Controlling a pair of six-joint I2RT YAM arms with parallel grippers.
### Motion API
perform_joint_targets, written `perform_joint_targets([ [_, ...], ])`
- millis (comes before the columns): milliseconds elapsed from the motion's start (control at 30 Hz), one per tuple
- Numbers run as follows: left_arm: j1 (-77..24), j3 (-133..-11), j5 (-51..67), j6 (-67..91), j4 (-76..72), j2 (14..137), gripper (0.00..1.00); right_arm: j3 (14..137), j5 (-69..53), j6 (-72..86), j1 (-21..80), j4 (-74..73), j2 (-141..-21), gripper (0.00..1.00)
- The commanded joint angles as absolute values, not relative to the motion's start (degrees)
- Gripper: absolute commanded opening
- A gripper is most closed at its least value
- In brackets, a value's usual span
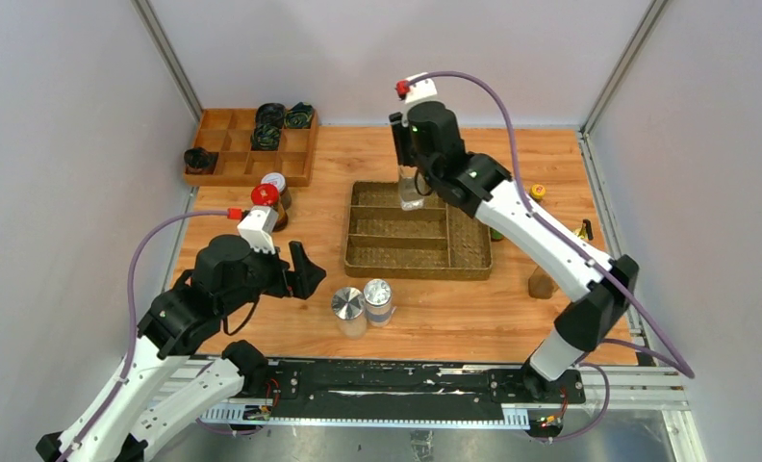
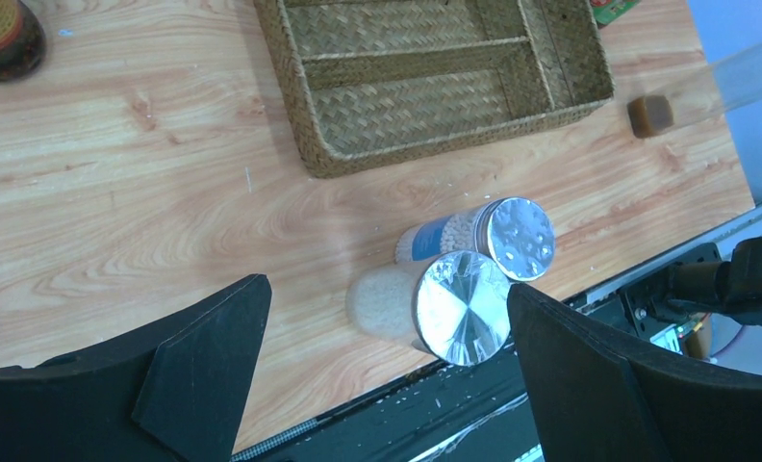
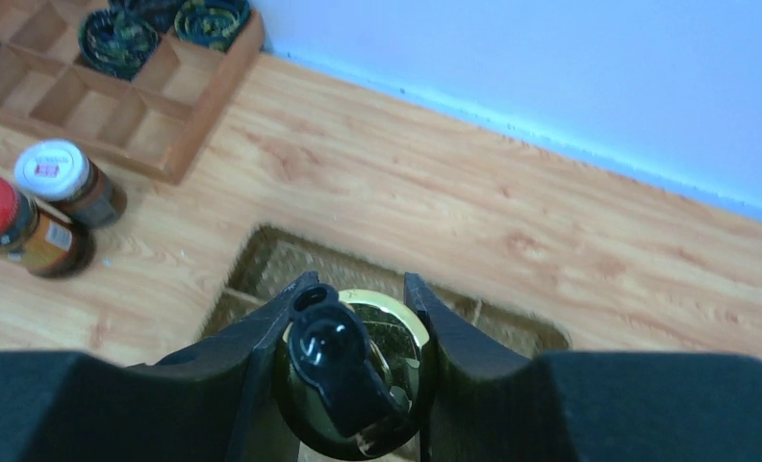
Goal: Organize the condiment bottles
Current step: Place the bottle in the storage box.
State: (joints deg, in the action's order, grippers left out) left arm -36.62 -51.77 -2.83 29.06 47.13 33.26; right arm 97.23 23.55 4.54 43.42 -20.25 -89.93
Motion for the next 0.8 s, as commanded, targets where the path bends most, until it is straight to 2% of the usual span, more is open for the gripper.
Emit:
perform_joint_targets([
  [0,-37.0,-53.27,-3.13,29.0,49.46,31.79,1.0,105.76,31.32,0.96,46.24,-8.75,-94.49,0.22],
  [367,-37.0,-53.83,-1.99,28.46,51.75,30.7,1.0,115.64,41.9,0.55,51.8,-1.31,-108.99,0.22],
  [767,-37.01,-53.35,-2.15,27.52,53.24,29.87,1.0,108.35,47.67,5.25,53.18,4.82,-109.09,0.22],
])
